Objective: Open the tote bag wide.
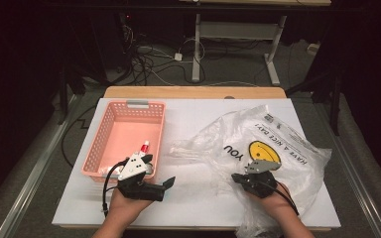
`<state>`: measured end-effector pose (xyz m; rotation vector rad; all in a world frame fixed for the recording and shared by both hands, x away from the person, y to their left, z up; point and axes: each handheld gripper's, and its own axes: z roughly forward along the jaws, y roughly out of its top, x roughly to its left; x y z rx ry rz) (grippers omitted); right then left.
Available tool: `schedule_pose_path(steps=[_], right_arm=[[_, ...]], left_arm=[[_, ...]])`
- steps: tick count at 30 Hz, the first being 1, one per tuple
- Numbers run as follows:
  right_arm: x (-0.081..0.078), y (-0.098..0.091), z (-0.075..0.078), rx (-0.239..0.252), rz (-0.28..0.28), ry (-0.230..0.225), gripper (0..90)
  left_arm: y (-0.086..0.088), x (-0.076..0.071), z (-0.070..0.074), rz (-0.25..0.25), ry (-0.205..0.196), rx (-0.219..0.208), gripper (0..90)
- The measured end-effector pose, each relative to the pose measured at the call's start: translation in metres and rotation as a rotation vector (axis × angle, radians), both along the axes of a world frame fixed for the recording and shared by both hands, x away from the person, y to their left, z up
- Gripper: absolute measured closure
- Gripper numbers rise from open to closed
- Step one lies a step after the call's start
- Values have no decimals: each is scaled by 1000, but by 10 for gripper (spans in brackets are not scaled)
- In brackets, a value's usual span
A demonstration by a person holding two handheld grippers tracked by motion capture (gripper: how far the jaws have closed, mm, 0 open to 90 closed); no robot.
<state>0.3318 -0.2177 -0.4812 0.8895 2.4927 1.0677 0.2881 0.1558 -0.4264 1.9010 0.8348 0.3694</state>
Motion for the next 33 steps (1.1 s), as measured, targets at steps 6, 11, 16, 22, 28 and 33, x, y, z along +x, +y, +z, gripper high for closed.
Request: schedule_pose_path(steps=[6, 11, 16, 22, 28, 33], right_arm=[[4, -3, 4, 57, -45, -20, 897], [10, -1, 6, 64, -70, -36, 897], [22, 6, 10, 63, -93, -46, 897], [34, 18, 8, 58, -96, -54, 896], [28, 18, 14, 98, -82, -100, 895], [28, 13, 14, 123, -76, -103, 895]], left_arm=[[-1, -1, 0, 7, -2, 1, 0], [1, 0, 0, 14, 2, 1, 0], [1, 3, -2, 10, 1, 5, 0], [7, 1, -1, 17, -10, -1, 0], [9, 1, -1, 27, -9, -5, 0], [7, 0, 0, 26, -9, -4, 0]])
